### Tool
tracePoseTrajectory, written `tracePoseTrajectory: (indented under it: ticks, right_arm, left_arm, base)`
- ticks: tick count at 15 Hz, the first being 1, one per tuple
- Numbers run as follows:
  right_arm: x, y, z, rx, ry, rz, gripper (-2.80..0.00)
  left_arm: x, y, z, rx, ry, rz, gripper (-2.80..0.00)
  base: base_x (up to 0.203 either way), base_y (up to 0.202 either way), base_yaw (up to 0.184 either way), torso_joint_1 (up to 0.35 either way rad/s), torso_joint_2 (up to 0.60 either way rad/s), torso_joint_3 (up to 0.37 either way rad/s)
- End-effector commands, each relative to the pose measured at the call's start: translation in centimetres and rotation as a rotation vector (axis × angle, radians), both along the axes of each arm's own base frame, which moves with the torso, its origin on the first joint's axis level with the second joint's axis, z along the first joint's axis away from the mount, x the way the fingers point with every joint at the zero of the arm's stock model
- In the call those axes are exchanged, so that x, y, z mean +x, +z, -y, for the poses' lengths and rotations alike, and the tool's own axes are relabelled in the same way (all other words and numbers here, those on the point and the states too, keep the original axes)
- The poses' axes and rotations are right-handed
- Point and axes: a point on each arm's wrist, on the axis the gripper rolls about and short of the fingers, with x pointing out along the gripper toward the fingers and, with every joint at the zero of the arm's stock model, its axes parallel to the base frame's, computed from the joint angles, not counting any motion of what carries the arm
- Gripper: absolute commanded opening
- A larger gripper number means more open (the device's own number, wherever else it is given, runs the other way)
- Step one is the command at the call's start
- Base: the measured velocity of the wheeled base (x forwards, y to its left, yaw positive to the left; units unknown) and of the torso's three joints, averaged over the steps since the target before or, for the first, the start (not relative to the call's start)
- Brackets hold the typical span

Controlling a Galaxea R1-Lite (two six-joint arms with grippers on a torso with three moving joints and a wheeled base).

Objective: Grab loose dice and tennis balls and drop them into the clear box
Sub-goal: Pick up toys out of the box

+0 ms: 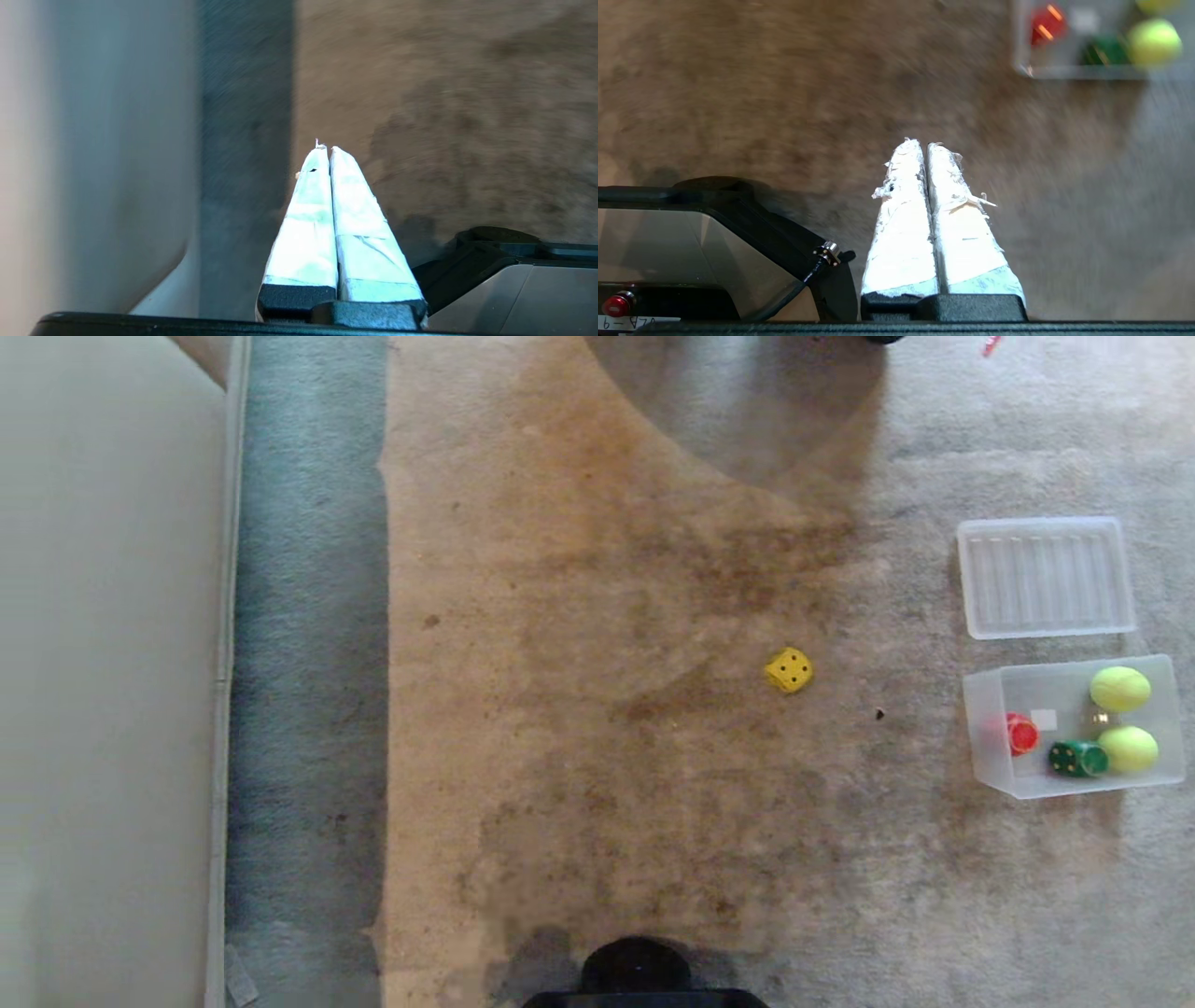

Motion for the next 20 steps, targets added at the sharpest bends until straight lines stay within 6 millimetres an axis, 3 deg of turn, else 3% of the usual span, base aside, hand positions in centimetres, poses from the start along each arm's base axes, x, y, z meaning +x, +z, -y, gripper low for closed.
tracePoseTrajectory:
  ticks: [1,4,20]
  right_arm:
    - [0.02,-0.03,0.00,-0.004,0.002,-0.004,-2.80]
    - [0.02,-0.03,0.00,-0.001,0.000,-0.004,-2.80]
    - [0.02,-0.03,0.00,-0.001,0.000,-0.004,-2.80]
  left_arm:
    - [0.00,0.01,0.00,0.000,0.000,0.001,-2.80]
    - [0.00,0.01,0.00,0.000,0.000,0.001,-2.80]
    - [0.00,0.01,0.00,0.004,0.000,0.001,-2.80]
  base:
    - [0.002,-0.007,0.158,0.003,0.00,0.001]
    - [0.004,-0.006,0.113,0.001,0.00,0.002]
    - [0.000,0.000,0.000,0.000,0.00,-0.002]
